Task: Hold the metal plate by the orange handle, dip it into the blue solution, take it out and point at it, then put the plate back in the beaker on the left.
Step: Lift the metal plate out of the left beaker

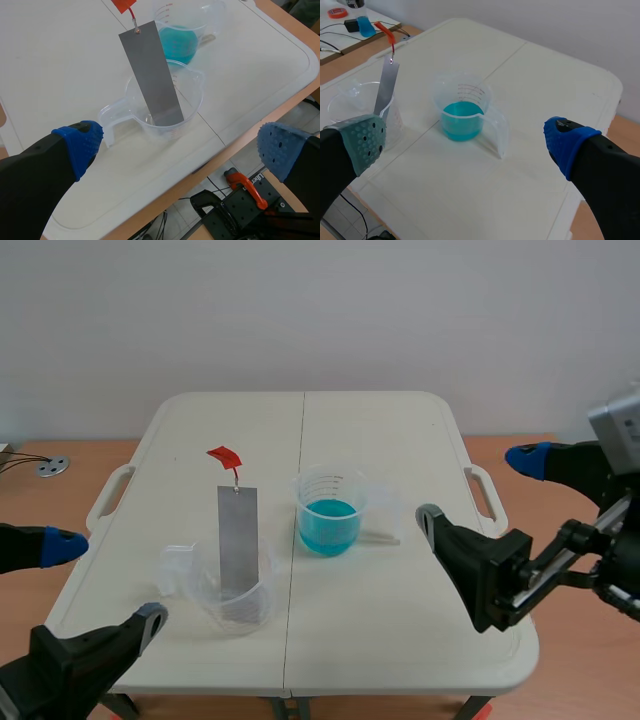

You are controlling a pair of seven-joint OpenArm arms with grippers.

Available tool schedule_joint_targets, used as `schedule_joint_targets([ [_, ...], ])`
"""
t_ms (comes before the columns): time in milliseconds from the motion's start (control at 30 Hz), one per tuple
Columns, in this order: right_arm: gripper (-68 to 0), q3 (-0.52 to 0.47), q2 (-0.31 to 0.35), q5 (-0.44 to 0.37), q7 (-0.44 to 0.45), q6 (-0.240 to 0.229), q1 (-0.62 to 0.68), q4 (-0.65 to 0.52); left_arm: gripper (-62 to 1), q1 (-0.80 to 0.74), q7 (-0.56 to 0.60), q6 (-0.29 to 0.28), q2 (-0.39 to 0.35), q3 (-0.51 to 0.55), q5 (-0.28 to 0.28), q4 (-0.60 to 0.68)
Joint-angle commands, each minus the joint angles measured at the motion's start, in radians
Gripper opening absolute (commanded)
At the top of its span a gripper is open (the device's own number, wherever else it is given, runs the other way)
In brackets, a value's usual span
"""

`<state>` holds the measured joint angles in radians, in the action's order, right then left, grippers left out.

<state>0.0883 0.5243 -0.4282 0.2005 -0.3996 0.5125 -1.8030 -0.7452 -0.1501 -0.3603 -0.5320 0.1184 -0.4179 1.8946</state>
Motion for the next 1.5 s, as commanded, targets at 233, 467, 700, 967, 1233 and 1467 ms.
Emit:
schedule_joint_targets([
  [233, -1.2, 0.098, 0.013, -0.011, 0.014, -0.018, -0.166, 0.088, -55.2, -0.005, -0.007, 0.007, 0.005, 0.004, -0.005, 0.018],
  [467, -1.2, 0.191, 0.013, -0.038, 0.015, -0.043, -0.304, 0.191, -54.7, -0.137, -0.034, 0.112, -0.003, 0.060, 0.096, 0.018],
  [700, -1.2, 0.257, -0.017, -0.063, 0.004, -0.081, -0.441, 0.278, -54.7, -0.336, -0.034, 0.160, -0.003, 0.101, 0.217, 0.001],
  [967, -1.2, 0.337, -0.104, -0.063, -0.080, -0.132, -0.609, 0.381, -54.7, -0.418, -0.024, 0.156, -0.003, 0.094, 0.228, -0.125],
  [1233, -1.2, 0.428, -0.189, -0.063, -0.156, -0.156, -0.747, 0.483, -54.7, -0.418, 0.023, 0.155, -0.003, 0.045, 0.228, -0.258],
  [1467, -1.2, 0.481, -0.271, -0.063, -0.207, -0.174, -0.843, 0.581, -54.7, -0.415, 0.027, 0.128, -0.003, 0.008, 0.228, -0.323],
])
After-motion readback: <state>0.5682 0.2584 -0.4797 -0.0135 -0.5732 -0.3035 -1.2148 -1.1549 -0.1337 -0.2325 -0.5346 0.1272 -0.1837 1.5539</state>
